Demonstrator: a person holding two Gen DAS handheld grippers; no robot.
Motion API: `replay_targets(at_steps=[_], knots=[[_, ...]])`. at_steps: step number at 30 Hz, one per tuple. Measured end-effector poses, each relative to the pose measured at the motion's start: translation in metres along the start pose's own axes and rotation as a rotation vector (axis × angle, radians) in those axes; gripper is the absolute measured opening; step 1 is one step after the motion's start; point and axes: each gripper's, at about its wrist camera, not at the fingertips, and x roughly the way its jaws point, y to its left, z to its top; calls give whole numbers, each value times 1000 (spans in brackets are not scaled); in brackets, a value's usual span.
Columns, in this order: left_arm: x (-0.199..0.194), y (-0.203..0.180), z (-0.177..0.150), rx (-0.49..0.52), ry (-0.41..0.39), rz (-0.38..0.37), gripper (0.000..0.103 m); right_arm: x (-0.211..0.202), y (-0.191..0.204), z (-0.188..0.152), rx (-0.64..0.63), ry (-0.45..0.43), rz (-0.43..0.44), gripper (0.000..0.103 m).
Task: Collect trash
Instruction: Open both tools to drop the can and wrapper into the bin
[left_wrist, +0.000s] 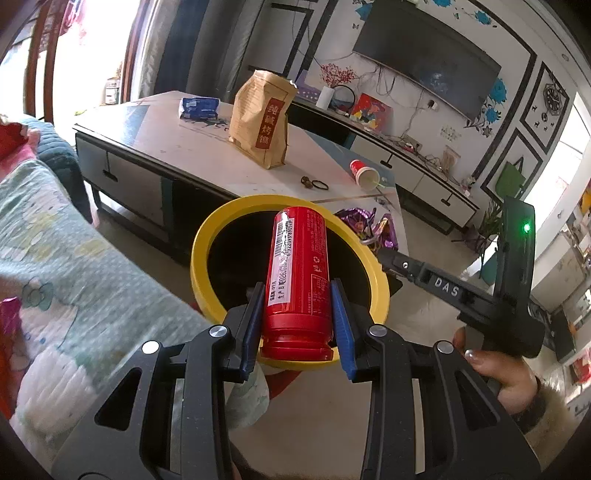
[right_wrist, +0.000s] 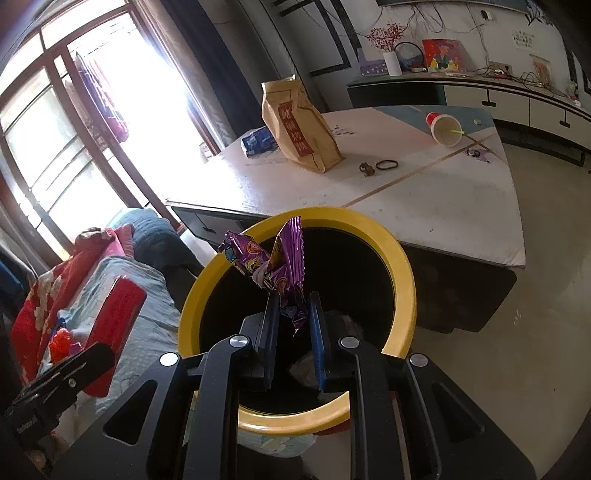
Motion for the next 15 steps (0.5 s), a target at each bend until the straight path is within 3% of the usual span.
replay_targets(at_steps=[15], knots=[[37,3,14,-31,29,-14,28,18,-13,-3,34,50,0,20]])
